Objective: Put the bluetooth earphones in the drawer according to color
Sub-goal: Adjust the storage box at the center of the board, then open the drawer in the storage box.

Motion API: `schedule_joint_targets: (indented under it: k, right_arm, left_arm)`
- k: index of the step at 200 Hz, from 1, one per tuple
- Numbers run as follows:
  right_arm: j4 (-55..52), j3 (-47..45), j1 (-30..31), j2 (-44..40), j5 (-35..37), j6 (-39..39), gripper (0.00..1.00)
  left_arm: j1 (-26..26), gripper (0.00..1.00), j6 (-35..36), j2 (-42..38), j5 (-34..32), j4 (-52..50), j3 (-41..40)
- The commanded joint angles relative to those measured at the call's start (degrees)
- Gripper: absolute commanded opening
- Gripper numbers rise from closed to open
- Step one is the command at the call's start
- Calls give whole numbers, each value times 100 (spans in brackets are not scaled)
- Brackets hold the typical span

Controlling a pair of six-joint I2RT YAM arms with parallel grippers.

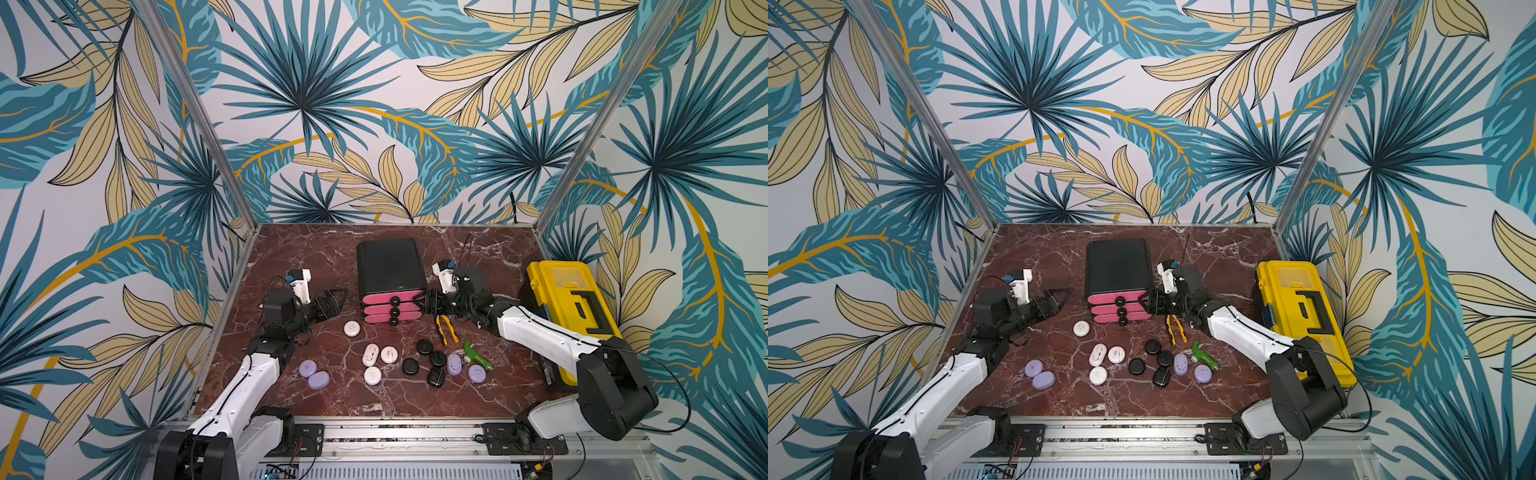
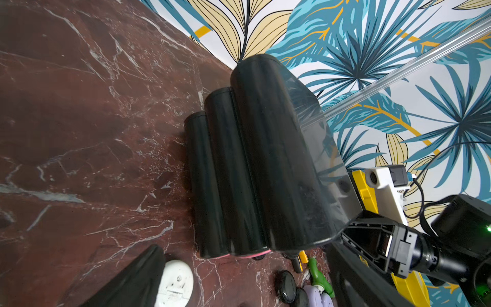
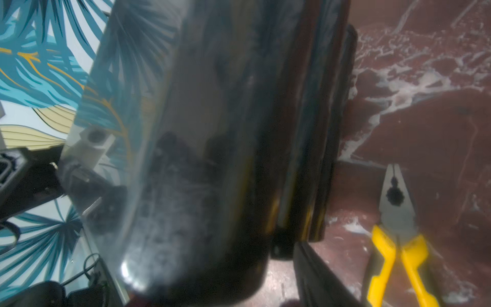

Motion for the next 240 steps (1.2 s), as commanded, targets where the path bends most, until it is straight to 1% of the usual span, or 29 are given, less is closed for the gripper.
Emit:
schedule_joint_targets:
  k: [1,32,50,69,86,108,133,152,177,208,216,240]
  right_arm:
    - [51,372,25,335,172,-21,61]
    - [-18,1003,22,941,121,-17,59]
    - [-151,1393,22,1260,132,-39,59]
    - [-521,1846,22,1524,396,-113,59]
    - [-888,2166,25,1637,834,-182,60]
    - [-1147,2397,3,1707,1347,-207,61]
    - [-1478,2603,-93,1816,1539,-161,62]
    - [-1590,2769,-189,1922,1438,-90,63]
    - [-1654,2844,-246,1935,1266,-5,63]
    - [-1552,2537,-244,1568,759,69,65]
    - [-1521,2448,-231,1454,567,81,65]
    - [-1491,2235,-104,1154,286,77,66]
  left_arm:
    - [7,100,-56,-34,60,228,226]
    - [12,100,-257,-38,-241,383,168]
    - [5,100,-351,224,-145,584,232]
    - [9,100,-58,612,74,168,628]
    - [9,100,-88,850,125,221,709]
    - [4,100,-583,1053,111,1009,515]
    - [-32,100,-971,1366,190,1662,526]
    - [-109,100,-1039,1577,219,1844,687]
    - [-383,100,-1031,1938,402,1928,1068]
    - [-813,100,-1051,2292,481,2117,1359]
    - [-888,100,-1038,2365,474,2132,1418]
    - [-1057,100,-1058,2606,483,2193,1551]
